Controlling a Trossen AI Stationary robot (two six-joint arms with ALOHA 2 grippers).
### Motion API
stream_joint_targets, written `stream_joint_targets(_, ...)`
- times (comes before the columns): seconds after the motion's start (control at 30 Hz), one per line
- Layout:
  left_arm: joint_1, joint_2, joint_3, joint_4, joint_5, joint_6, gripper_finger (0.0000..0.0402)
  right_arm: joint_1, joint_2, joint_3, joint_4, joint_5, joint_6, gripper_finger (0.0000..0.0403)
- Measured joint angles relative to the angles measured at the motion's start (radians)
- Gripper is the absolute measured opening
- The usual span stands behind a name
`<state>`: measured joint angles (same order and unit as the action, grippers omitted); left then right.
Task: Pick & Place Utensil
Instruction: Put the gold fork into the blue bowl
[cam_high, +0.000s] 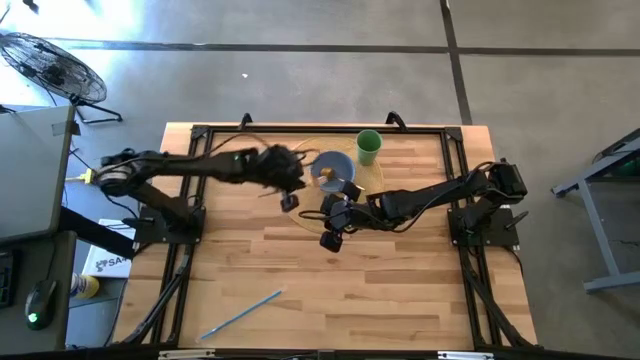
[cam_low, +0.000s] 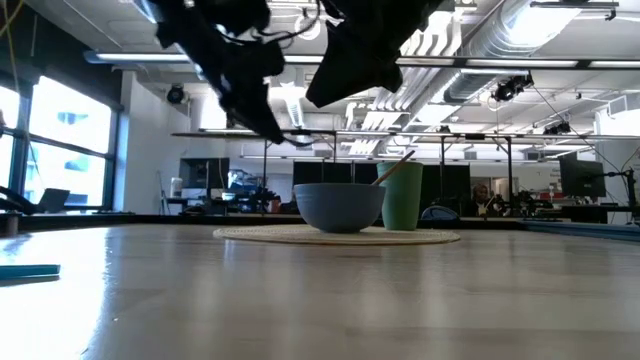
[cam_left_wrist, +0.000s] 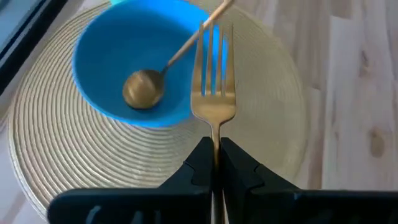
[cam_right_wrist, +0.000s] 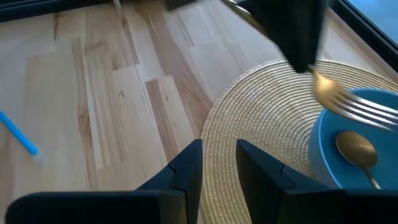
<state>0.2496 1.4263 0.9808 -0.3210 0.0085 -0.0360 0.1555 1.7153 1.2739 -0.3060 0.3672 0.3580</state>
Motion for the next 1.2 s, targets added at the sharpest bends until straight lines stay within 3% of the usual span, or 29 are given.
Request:
stream_joint_targets(0.23, 0.104, 0.203, 0.230, -0.125, 0.056, 0.095, 0.0006, 0.000, 0.000, 0.000, 0.017, 0.000, 0.000, 0.0091)
stream_joint_targets(0.43, 0.181, 0.303, 0.304, -0.129, 0.150, 0.179, 0.0007, 0.000, 0.000, 0.000, 0.026, 0.000, -0.097, 0.0090)
stream_joint_targets(0.53, 0.221, 0.318, 0.304, -0.133, 0.212, 0.187, 0.0007, 0.000, 0.000, 0.000, 0.035, -0.001, -0.095, 0.0091)
stream_joint_targets(1.0, 0.267, 0.328, 0.395, -0.216, 0.264, 0.166, 0.0007, 0.000, 0.000, 0.000, 0.138, 0.000, -0.073, 0.0090)
stream_joint_targets(1.07, 0.267, 0.328, 0.406, -0.208, 0.266, 0.166, 0.0007, 0.000, 0.000, 0.001, 0.156, -0.062, -0.016, 0.0090)
stream_joint_targets(1.13, 0.267, 0.328, 0.410, -0.212, 0.265, 0.166, 0.0007, -0.001, -0.009, 0.000, 0.162, -0.131, -0.086, 0.0091)
stream_joint_targets(1.2, 0.267, 0.328, 0.412, -0.212, 0.263, 0.166, 0.0007, 0.019, -0.038, -0.001, 0.143, -0.100, -0.116, 0.0091)
